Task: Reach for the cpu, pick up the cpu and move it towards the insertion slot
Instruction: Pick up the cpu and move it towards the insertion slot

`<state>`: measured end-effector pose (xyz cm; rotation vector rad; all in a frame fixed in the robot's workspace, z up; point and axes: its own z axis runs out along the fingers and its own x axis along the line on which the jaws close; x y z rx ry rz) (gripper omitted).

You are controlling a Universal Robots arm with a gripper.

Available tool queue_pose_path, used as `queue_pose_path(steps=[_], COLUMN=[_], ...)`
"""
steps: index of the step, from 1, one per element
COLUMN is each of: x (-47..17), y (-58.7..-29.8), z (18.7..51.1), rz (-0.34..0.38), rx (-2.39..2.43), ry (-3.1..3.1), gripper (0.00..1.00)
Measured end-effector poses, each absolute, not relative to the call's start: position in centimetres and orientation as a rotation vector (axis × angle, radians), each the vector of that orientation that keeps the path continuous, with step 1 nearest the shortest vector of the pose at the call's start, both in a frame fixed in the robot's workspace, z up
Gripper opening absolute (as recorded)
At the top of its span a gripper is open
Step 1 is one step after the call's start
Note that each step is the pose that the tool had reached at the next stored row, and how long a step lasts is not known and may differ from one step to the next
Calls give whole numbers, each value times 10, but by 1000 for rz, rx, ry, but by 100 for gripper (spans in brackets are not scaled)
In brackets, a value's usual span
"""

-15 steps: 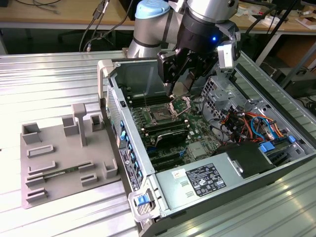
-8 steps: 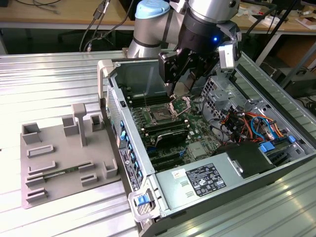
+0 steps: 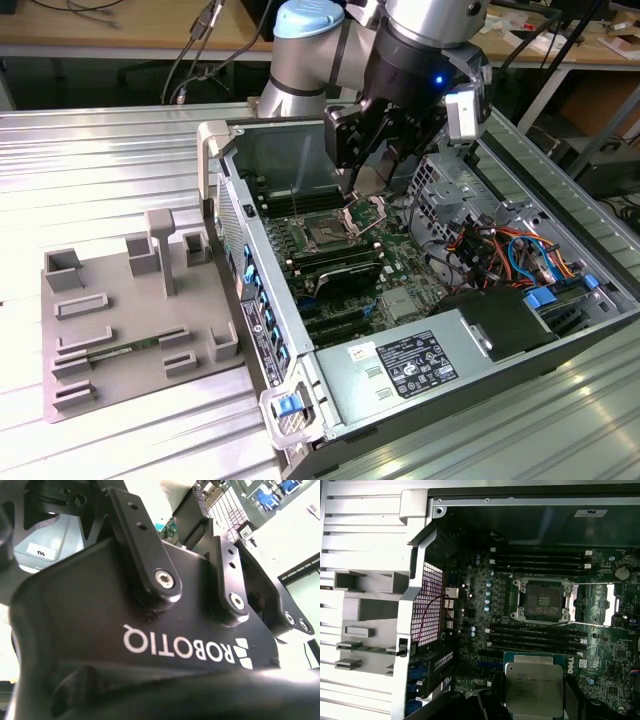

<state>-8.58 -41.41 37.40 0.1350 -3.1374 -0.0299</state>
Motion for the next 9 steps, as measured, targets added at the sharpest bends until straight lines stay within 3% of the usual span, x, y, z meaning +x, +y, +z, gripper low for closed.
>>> queue_pose_path(steps=[9], x=[-82], y=[-414], z=[373], rz=[-29], rx=[135], ry=[-3137], gripper=[55])
